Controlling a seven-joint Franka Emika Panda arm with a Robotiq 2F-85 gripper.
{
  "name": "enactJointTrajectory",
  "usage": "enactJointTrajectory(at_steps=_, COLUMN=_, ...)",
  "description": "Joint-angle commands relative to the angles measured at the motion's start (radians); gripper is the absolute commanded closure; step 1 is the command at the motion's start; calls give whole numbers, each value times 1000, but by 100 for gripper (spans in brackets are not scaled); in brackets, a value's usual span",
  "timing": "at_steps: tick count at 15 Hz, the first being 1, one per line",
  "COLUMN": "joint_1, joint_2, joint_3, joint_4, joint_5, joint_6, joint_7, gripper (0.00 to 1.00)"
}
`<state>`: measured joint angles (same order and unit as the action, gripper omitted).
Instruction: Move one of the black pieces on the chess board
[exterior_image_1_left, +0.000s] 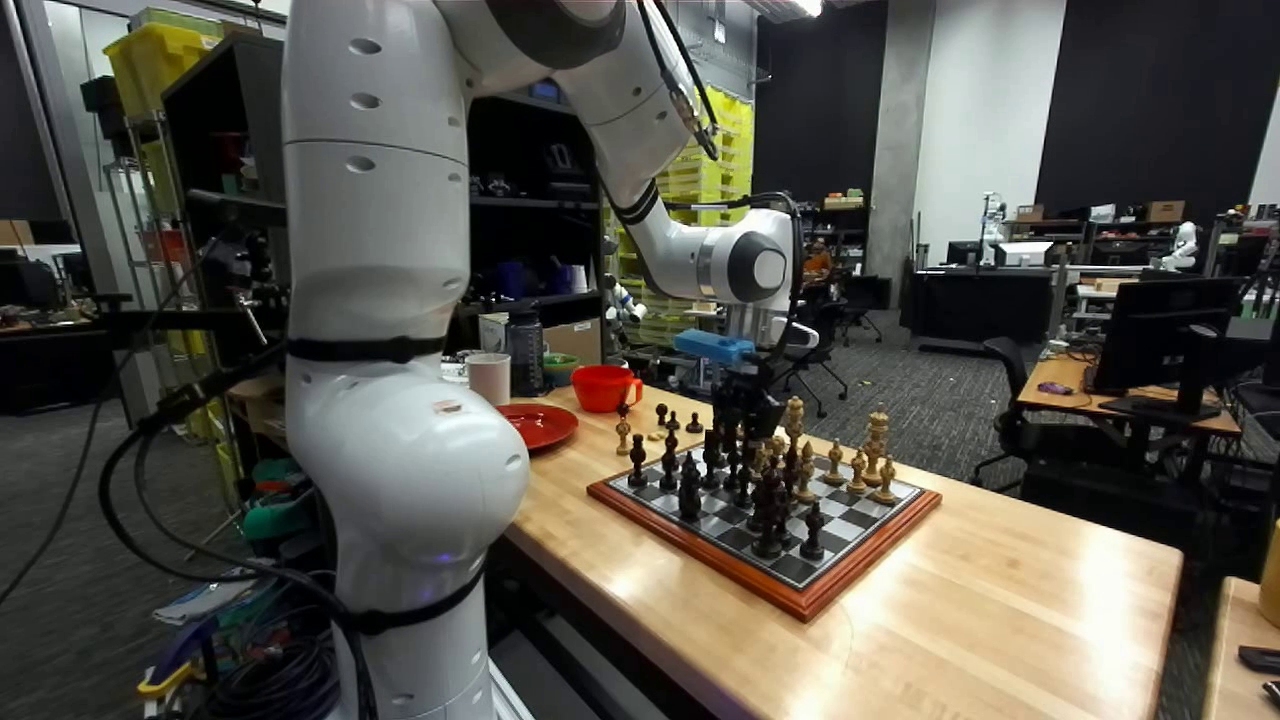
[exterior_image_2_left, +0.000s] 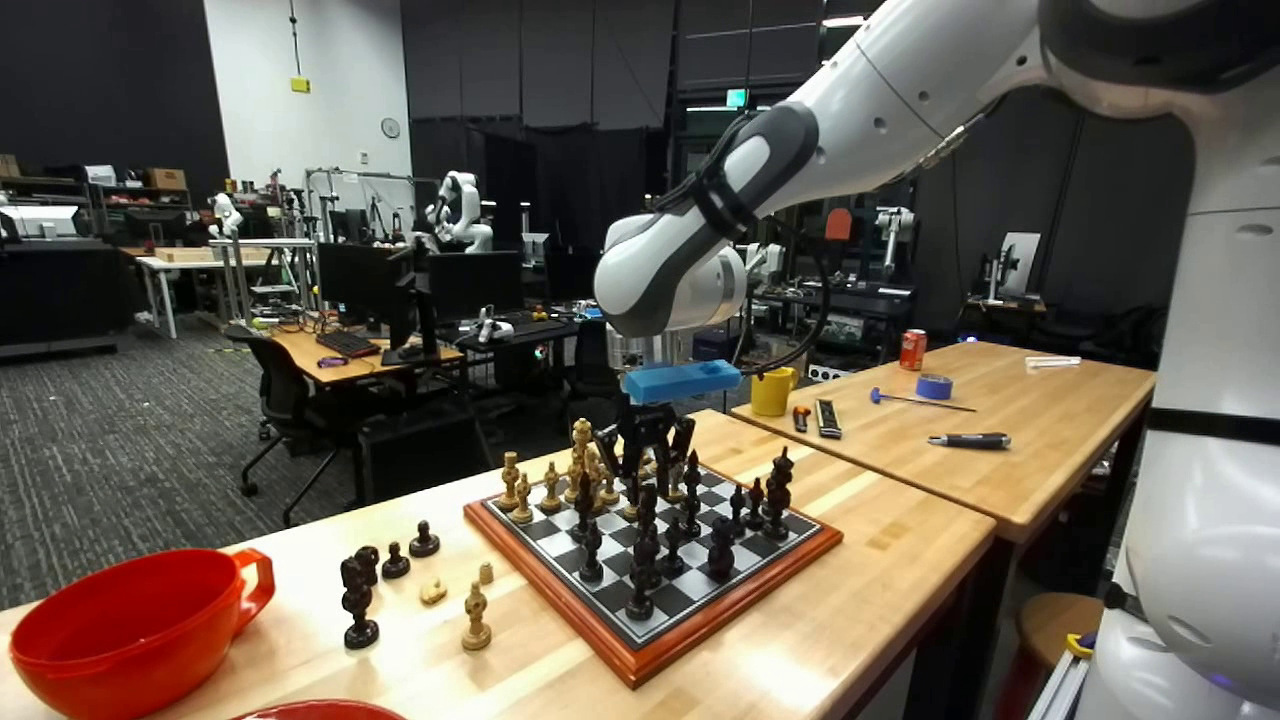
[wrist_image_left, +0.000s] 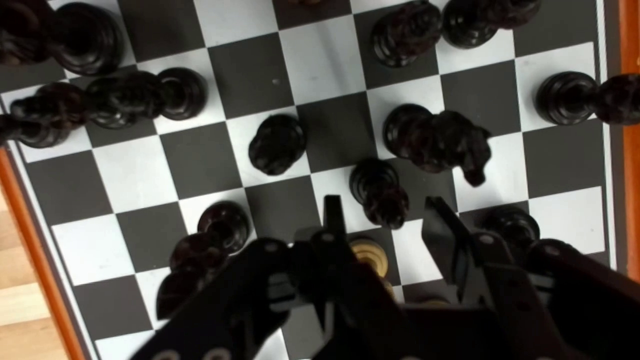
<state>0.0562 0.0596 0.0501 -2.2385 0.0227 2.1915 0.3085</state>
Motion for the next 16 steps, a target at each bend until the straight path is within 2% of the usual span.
enactJointTrajectory(at_steps=1, joint_1=9, joint_2=0, joint_3=2, joint_4=4, joint_5=-20, joint_6=-1, joint_7=29, gripper=85)
enactJointTrajectory(at_steps=3, joint_1=12, joint_2=2, joint_3=3, joint_4=7, joint_5=-20, joint_6=-4, joint_7=28, gripper=99)
enactJointTrajectory(at_steps=5, joint_1=14, joint_2=0, joint_3=3, joint_4=7, joint_5=-22, joint_6=-7, joint_7=30, gripper=94)
enactJointTrajectory(at_steps=16, joint_1=16, joint_2=-25, joint_3=-2, joint_4=3, joint_5=-94, joint_6=-42, joint_7=86, gripper=94)
